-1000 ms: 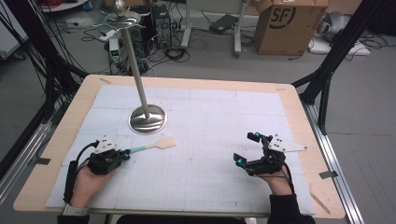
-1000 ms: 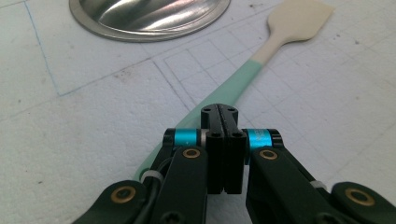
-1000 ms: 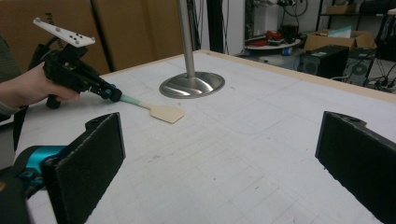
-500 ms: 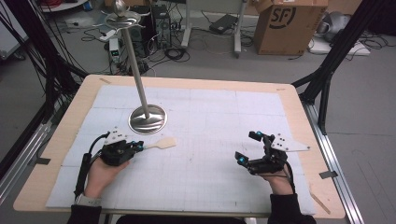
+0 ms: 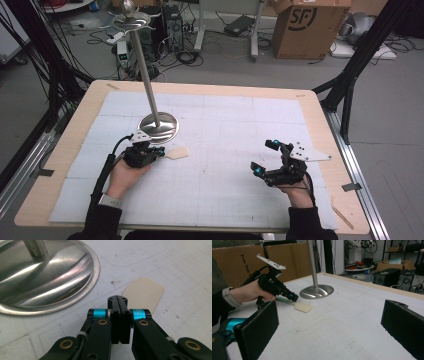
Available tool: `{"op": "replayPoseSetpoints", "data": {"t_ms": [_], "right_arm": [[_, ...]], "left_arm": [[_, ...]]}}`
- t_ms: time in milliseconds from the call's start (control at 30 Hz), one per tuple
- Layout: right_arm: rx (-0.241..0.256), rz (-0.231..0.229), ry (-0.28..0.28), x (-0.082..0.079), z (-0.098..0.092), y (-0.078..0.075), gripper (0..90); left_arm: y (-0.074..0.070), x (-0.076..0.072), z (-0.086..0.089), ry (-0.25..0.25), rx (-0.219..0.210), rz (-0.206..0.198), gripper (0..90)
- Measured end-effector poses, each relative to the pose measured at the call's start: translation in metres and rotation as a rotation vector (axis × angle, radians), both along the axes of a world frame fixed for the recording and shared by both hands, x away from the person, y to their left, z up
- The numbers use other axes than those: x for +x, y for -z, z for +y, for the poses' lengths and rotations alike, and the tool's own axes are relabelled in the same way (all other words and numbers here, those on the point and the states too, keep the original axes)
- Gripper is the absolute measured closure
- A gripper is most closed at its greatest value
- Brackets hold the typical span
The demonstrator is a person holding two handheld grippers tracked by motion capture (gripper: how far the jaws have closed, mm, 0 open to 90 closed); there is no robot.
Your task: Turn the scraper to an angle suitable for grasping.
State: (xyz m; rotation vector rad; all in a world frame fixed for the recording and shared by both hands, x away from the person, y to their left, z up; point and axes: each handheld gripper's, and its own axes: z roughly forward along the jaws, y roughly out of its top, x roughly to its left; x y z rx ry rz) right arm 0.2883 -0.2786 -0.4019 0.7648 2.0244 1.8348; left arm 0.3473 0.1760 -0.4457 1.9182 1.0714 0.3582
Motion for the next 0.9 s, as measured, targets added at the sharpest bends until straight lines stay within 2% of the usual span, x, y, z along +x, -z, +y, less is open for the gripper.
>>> {"op": "replayPoseSetpoints", "data": {"t_ms": [167,233,300,433,700,900], "right_arm": [[0.005,-0.006,-0.009,-0.001,0.002,-0.003,0.6],[0.004,-0.007,-0.009,-0.001,0.002,-0.003,0.6],[0.004,-0.004,-0.012,-0.002,0.002,-0.003,0.6],[-0.001,-0.017,-0.026,-0.003,0.006,-0.007,0.6],[-0.007,-0.013,-0.029,-0.004,0.006,-0.007,0.6],[-0.01,-0.006,-0.024,-0.003,0.005,-0.006,0.6]], "left_arm": [[0.004,0.008,-0.009,0.005,0.046,0.019,89.8],[0.006,0.009,-0.01,0.007,0.034,0.018,89.7],[0.006,0.009,-0.01,0.009,0.044,0.008,89.8],[0.006,0.01,-0.009,0.011,0.034,0.021,89.9],[0.003,-0.003,-0.016,0.086,0.069,0.032,89.9],[0.001,-0.018,-0.017,0.139,0.093,0.038,89.9]]}}
